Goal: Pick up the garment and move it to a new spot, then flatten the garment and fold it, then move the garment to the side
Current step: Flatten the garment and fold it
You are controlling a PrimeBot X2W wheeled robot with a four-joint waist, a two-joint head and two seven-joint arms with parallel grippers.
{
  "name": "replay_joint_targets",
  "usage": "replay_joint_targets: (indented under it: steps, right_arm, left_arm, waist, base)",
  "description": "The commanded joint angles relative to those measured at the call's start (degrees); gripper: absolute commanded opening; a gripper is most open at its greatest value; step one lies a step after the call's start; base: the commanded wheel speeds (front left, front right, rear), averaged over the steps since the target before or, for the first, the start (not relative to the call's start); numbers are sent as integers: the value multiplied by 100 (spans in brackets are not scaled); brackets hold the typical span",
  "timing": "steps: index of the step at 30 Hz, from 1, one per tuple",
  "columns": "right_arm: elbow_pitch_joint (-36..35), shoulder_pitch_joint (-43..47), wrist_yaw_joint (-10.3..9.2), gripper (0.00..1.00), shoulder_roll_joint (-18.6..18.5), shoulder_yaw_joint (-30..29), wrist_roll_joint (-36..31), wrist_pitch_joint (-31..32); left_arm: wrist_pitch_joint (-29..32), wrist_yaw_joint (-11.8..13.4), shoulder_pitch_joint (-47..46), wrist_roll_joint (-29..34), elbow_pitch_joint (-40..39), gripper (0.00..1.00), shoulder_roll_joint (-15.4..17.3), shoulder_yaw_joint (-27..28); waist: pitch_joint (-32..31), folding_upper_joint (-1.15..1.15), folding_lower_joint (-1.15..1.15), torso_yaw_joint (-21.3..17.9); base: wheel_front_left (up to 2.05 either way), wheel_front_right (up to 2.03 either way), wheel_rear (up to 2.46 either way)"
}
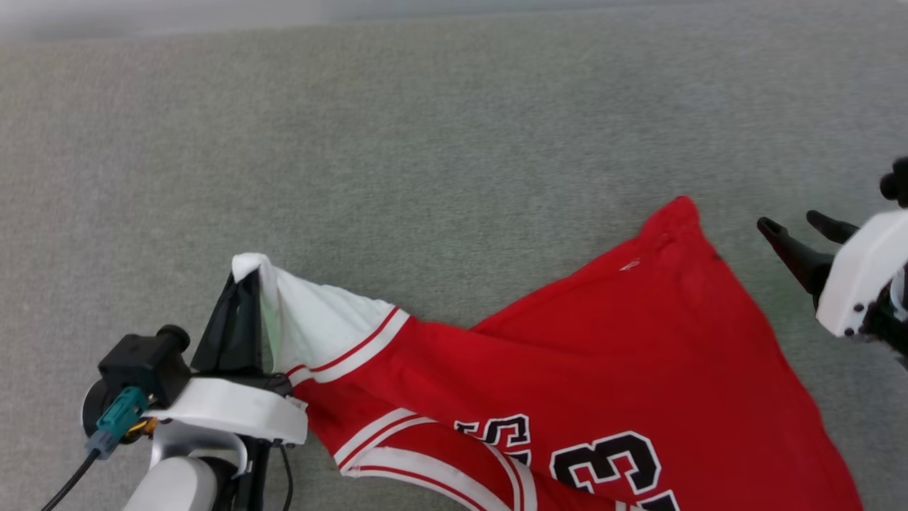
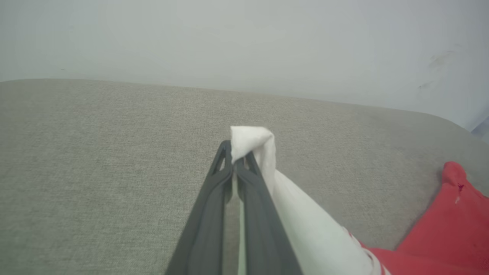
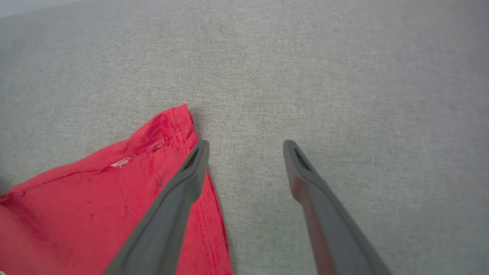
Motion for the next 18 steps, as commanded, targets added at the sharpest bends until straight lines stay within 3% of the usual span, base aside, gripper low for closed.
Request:
replay_joint_targets:
  steps: [1,6,11,17,18]
  right_arm:
    - [40,-112,-2,100,-12,40,66,127]
    - [146,-686,-2,100,-4,346,149,1312]
    - [313,-969,-2,100,120,585,144,1939]
    - [998,-740,-2,100,379,767,264,2655]
    - [1053,-681,-2,49,421,794,312,2737]
  left_arm:
    - [-37,-24,-96,43,-4,0,-21,-11]
    - [-110,-124,-399,74,125,0,-155,-177]
    - [-203,-217,-630,81,286,0,-294,-301]
    - [-316,-290,-724,45,462,0,-395,-362]
    - [-334,-293,-727,36,492,0,-403,-365]
  waist:
    - [226,0,-1,220]
    - [466,0,-1,489]
    - [600,0,-1,675]
    - [631,0,-1,800]
    - [624,0,-1,814]
  base:
    - [0,0,0]
    - [0,0,0]
    - [0,0,0]
    - [0,0,0]
    - [0,0,0]
